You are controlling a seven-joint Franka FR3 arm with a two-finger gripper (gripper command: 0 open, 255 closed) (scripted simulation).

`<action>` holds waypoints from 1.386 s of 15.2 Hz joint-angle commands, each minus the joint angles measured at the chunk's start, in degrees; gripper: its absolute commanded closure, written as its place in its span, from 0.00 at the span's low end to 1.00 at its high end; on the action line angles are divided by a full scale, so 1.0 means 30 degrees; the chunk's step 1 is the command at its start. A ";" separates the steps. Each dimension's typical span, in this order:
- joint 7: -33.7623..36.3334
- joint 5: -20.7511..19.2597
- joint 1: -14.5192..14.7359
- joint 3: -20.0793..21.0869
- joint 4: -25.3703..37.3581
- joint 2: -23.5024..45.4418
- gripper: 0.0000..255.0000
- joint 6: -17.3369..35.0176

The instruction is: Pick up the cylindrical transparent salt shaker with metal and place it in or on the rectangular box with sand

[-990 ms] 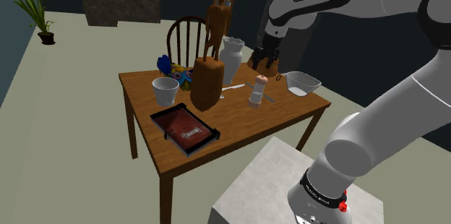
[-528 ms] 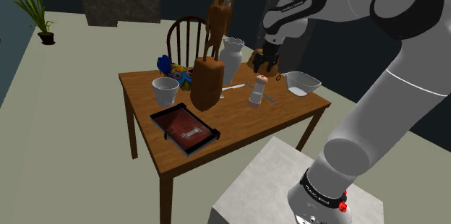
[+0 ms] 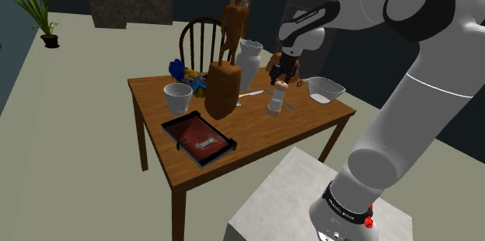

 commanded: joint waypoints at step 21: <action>0.0150 -0.0197 0.0008 0.0015 0.0461 -0.0353 1.00 -0.0772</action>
